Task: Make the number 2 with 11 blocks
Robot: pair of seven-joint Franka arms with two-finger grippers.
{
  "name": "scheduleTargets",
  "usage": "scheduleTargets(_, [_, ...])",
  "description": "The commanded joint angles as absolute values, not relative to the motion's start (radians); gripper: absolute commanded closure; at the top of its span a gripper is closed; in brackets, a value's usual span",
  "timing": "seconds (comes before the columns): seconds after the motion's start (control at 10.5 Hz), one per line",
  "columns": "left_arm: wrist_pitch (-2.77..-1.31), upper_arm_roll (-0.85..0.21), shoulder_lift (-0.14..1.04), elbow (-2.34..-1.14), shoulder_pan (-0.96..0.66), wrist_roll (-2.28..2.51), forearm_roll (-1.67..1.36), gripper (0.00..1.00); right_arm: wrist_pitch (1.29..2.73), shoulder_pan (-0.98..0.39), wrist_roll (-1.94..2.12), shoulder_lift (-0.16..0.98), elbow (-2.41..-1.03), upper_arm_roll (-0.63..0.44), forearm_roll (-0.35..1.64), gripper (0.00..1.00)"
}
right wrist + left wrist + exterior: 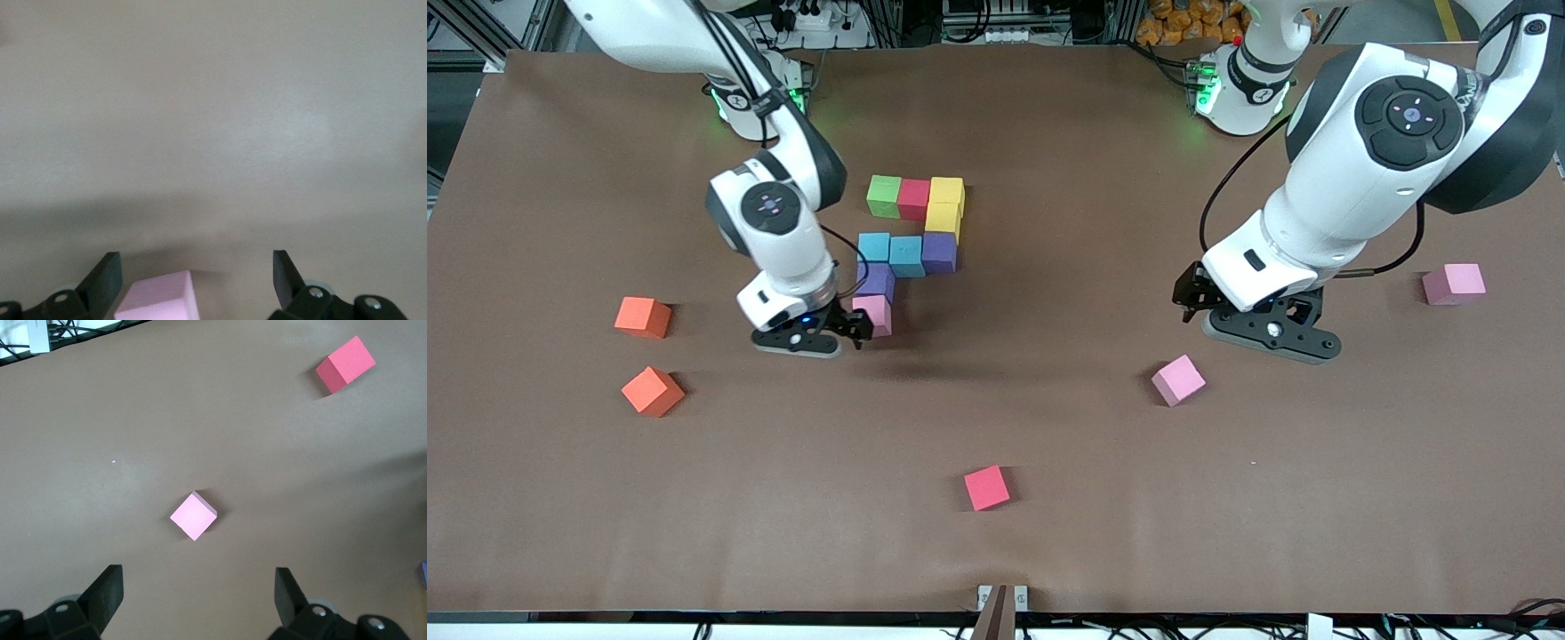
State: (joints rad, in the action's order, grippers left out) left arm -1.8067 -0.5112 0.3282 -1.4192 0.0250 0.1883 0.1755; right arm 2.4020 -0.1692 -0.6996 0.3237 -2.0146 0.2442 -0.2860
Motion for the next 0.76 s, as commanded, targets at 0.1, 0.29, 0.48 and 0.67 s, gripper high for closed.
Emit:
scheduleTargets(0.1, [-1.790,-0.512,0.307,-1.425,0.028,0.175,0.196,0.00,2.260,-0.137,-0.435,0.252,-1.954,0.177,-0.100,0.00])
scheduleTargets(0.29, [-1.792,-0.512,0.307,-1.425,0.028,0.173,0.196,0.00,2.221,-0.115,-0.355,0.249,-1.944,0.138,-0.091,0.00])
scheduleTargets(0.48, [-1.792,-0.511,0.307,-1.425,0.028,0.173,0.196,0.00,2.191,-0.080,-0.258,0.232,-1.944,0.101,-0.091,0.00])
scheduleTargets(0.67, [-1.792,-0.518,0.307,-1.425,0.029,0.172,0.236,0.00,2.146,-0.061,-0.145,0.206,-1.944,0.049,-0.089,0.00])
